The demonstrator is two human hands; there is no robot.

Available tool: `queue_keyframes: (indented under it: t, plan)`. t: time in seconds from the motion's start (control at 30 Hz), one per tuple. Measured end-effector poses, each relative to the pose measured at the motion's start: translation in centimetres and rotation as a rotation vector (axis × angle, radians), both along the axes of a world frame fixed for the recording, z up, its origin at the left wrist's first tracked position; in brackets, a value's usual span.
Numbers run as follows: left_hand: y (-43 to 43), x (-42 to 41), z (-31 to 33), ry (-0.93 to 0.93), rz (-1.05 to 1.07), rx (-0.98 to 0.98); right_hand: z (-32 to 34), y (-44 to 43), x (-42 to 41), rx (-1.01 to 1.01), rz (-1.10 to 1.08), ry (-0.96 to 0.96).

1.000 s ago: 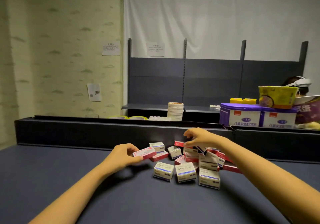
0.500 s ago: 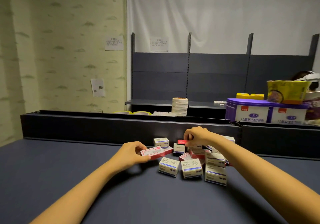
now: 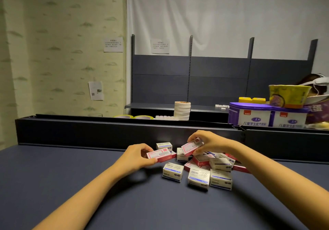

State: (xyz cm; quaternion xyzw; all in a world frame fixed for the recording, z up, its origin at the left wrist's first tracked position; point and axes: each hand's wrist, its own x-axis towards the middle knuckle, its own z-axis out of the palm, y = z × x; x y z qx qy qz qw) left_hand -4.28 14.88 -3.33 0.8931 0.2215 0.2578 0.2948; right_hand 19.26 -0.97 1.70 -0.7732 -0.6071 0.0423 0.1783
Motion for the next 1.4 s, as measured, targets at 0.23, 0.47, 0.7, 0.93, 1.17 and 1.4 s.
queue_keyframes:
  t: [0.23, 0.47, 0.7, 0.93, 1.17, 1.4]
  plan:
    - [-4.6, 0.4, 2.1, -0.116, -0.068, 0.060, 3.9, -7.3, -2.8, 0.054, 0.043, 0.056]
    - [-14.4, 4.6, 3.8, -0.114, -0.242, 0.092, 5.5, -19.5, -1.2, 0.118, -0.066, 0.196]
    - [-25.8, 10.7, 3.2, -0.065, -0.381, 0.036, 4.8, -33.2, 4.5, 0.080, -0.154, 0.264]
    - [-34.5, 15.7, 1.4, -0.014, -0.463, -0.036, 1.8, -41.1, 9.2, 0.027, -0.162, 0.356]
    - [-36.8, 18.0, 0.3, 0.104, -0.417, -0.036, -1.1, -42.8, 11.6, -0.002, -0.128, 0.402]
    - [-36.3, 18.4, 0.1, 0.164, -0.422, -0.079, -2.3, -42.1, 12.0, -0.004, -0.102, 0.422]
